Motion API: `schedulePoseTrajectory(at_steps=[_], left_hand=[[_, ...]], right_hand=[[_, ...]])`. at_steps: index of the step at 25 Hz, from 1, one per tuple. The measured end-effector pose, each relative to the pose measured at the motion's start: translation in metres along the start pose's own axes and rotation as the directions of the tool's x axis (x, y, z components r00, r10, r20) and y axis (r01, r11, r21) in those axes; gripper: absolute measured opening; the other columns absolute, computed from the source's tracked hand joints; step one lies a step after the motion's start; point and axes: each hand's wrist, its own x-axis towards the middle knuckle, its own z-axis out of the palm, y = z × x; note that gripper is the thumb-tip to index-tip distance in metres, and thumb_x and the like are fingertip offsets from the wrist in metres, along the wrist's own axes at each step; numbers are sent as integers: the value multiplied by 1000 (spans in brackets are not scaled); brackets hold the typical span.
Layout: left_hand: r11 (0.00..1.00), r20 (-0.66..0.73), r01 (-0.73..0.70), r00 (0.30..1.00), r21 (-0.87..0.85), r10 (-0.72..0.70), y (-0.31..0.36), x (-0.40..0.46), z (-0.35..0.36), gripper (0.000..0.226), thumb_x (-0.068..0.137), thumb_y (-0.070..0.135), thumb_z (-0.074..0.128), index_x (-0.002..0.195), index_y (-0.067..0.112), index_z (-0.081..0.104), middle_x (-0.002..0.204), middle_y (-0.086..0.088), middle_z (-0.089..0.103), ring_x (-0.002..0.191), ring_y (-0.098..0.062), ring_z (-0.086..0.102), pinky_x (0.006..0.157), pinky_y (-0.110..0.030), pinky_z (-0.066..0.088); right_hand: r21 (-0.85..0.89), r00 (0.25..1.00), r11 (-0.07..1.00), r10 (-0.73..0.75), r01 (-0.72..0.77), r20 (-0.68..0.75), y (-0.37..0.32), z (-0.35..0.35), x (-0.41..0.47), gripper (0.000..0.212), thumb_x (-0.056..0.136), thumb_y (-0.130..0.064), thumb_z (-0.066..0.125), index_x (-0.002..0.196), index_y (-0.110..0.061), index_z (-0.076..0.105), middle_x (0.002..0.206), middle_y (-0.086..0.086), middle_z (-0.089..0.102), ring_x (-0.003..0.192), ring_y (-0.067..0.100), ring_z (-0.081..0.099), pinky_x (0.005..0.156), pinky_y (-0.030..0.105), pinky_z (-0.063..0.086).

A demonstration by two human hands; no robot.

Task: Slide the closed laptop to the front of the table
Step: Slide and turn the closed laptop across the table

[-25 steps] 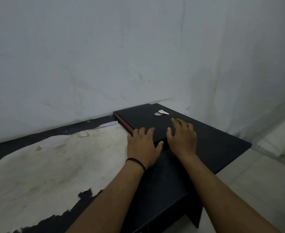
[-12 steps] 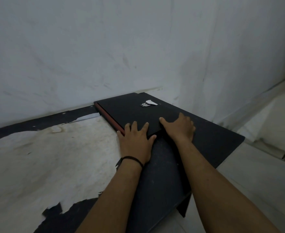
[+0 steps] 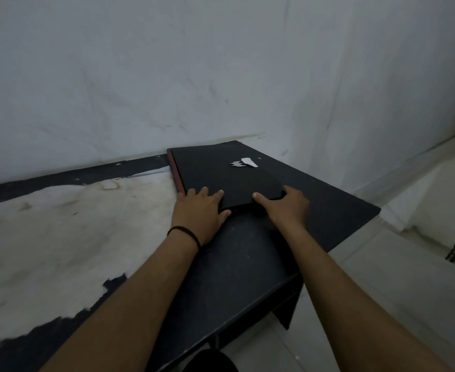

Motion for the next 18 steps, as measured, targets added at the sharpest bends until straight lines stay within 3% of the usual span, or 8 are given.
schedulePoseTrajectory(at_steps=[4, 7, 9, 12, 14, 18], left_hand=[[999, -4, 36, 999, 18, -36, -21, -28, -9, 66, 90, 60, 37, 145, 24, 42, 137, -8, 57, 117, -32, 55, 98, -45, 44], [994, -12, 109, 994, 15, -109, -14, -46, -15, 77, 84, 68, 39, 143, 19, 44, 132, -11, 57, 117, -33, 53, 100, -46, 43], [998, -37, 54, 998, -34, -55, 4, -52, -18, 77, 82, 72, 43, 141, 23, 46, 132, -9, 57, 119, -32, 52, 102, -46, 41], [995, -47, -66, 997, -80, 62, 27, -48, -18, 68, 85, 63, 48, 142, 26, 45, 134, -7, 56, 120, -29, 52, 103, -44, 40], [992, -40, -75, 997, -97, 71, 33, -43, -17, 66, 86, 59, 49, 142, 25, 45, 134, -7, 55, 120, -29, 51, 101, -43, 41], [994, -19, 9, 1000, -107, -11, 41, -37, -13, 70, 83, 69, 44, 138, 26, 48, 131, -10, 56, 119, -32, 50, 101, -48, 42]], right_hand=[[78, 999, 996, -38, 37, 19, -5, -7, -39, 41, 67, -48, 84, 93, -18, 76, 90, -4, 73, 81, 14, 67, 71, 26, 52], [118, 998, 991, -63, 64, -13, -9, -7, -67, 42, 72, -48, 77, 95, -13, 78, 92, -1, 76, 87, 19, 70, 79, 29, 55], [149, 997, 986, -82, 81, 2, -14, -10, -84, 34, 79, -39, 75, 95, -9, 78, 85, 0, 74, 82, 17, 65, 79, 25, 50], [182, 988, 973, -150, 140, 42, -15, -12, -96, 16, 85, -27, 70, 85, -14, 81, 72, -7, 72, 69, 6, 65, 70, 15, 50], [203, 987, 969, -154, 143, 42, -14, -12, -97, 15, 86, -22, 68, 81, -16, 80, 64, -12, 66, 62, -3, 60, 60, 6, 43], [260, 993, 962, -97, 78, 61, -12, -14, -77, 15, 86, -17, 65, 84, -16, 80, 72, -3, 74, 74, 14, 71, 76, 29, 56]])
